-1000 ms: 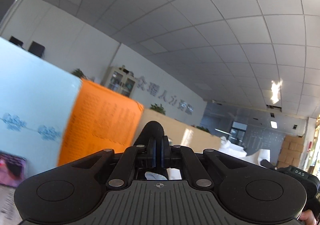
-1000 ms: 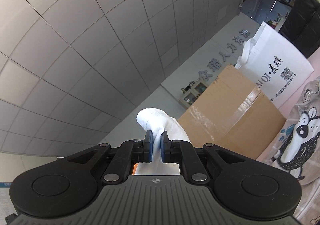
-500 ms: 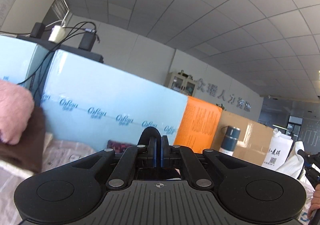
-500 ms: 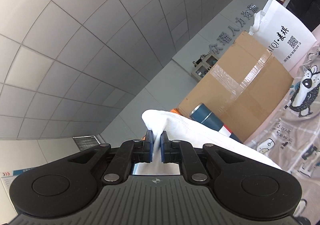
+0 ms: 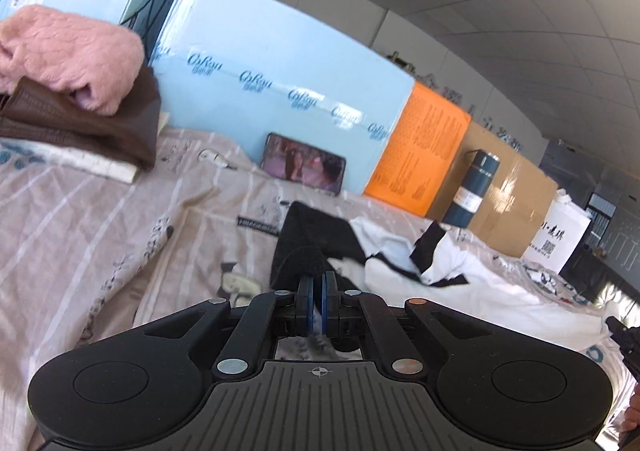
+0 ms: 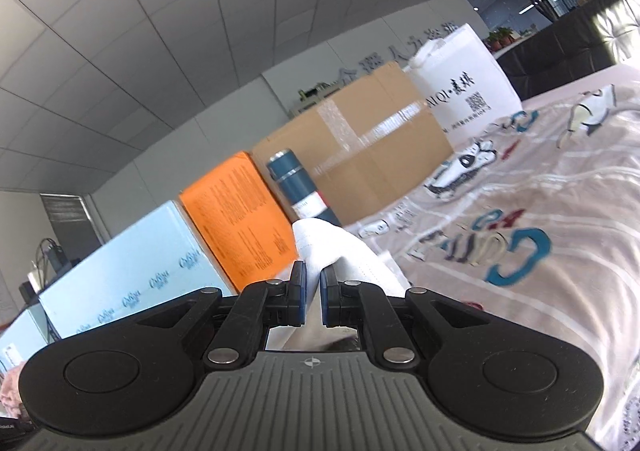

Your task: Fold clothes

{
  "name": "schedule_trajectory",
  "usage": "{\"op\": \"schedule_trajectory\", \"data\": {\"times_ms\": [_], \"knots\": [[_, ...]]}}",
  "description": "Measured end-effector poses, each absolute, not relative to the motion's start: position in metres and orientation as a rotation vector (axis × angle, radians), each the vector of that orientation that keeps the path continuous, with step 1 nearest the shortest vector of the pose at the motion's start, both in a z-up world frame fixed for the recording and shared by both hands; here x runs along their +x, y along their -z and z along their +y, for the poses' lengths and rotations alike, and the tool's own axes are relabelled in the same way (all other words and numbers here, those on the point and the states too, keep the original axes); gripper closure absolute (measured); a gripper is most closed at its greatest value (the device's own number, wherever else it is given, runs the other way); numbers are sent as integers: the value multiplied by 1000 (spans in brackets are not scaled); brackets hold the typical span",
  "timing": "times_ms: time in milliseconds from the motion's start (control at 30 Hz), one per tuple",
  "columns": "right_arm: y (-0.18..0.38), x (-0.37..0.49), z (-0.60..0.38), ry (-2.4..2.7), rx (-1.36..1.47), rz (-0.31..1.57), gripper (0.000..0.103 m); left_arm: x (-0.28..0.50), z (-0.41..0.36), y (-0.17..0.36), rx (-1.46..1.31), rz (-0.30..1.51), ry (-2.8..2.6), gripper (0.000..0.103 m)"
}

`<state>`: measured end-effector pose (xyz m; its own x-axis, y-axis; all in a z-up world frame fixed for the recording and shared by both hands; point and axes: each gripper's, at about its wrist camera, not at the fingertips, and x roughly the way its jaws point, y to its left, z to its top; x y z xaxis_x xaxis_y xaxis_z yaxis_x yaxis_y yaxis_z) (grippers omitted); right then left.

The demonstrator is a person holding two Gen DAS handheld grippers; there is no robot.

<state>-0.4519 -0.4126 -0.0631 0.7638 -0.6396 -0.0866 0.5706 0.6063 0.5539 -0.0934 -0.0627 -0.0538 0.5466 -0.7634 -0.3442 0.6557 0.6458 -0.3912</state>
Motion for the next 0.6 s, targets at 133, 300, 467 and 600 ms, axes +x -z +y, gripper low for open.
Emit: {"op": "schedule_trajectory", "data": {"times_ms": [133,300,467,600], "knots": [[79,-455,-407,751,601,-21,96,-92,-55,55,-208,522,849,100],[74,-466,-397,846,511,-18,84,-85,-43,37,-169,414,726,96],[51,-466,-408,914,396,-75,56,-76,-58,16,-64,276,776,63],[30,-441,-417,788,302,-83,32,-68,-92,-6,7,202,964,48]]}}
